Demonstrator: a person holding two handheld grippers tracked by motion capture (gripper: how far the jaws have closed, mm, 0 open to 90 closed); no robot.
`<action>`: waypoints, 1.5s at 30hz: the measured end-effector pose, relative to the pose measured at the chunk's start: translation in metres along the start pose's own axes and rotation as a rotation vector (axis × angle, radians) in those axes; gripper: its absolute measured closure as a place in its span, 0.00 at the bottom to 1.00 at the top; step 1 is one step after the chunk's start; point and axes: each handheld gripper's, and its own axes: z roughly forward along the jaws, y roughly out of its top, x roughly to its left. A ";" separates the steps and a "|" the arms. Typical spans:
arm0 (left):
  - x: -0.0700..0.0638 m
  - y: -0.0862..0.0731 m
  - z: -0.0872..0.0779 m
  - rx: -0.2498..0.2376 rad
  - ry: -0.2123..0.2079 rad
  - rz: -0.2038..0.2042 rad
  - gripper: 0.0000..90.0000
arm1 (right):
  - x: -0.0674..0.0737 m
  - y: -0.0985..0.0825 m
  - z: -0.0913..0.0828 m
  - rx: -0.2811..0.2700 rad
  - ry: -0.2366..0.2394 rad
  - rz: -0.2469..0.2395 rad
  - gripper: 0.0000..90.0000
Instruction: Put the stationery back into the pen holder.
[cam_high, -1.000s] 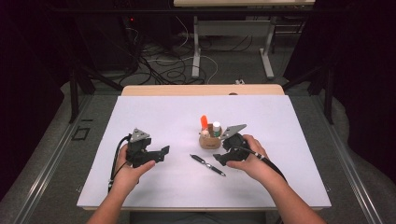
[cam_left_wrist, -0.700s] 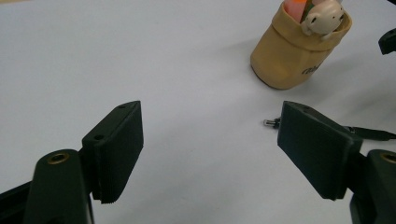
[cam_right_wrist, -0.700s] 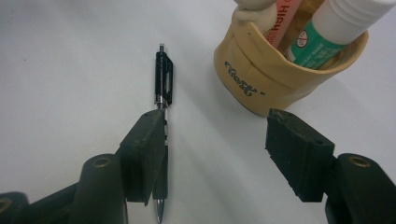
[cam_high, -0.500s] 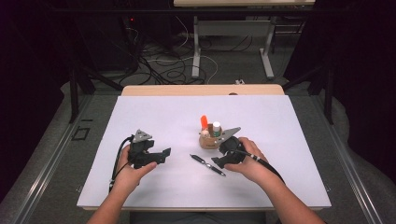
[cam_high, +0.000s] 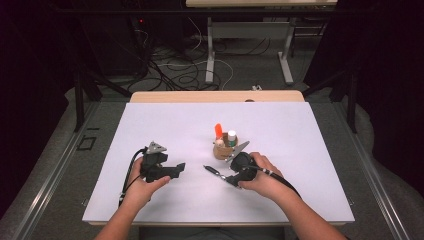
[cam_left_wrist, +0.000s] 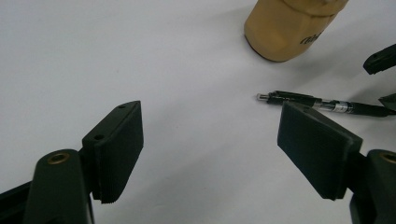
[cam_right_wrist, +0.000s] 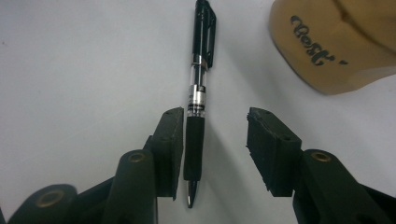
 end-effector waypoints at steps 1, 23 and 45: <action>0.000 0.000 0.000 0.000 -0.002 -0.001 0.25 | 0.001 0.000 0.001 0.009 0.005 0.010 0.63; 0.000 -0.001 0.001 0.012 -0.004 -0.001 0.25 | 0.004 -0.004 0.013 0.112 0.042 0.017 0.80; 0.003 -0.001 0.000 0.012 -0.011 -0.015 0.25 | 0.007 -0.003 0.015 0.142 0.029 0.040 0.89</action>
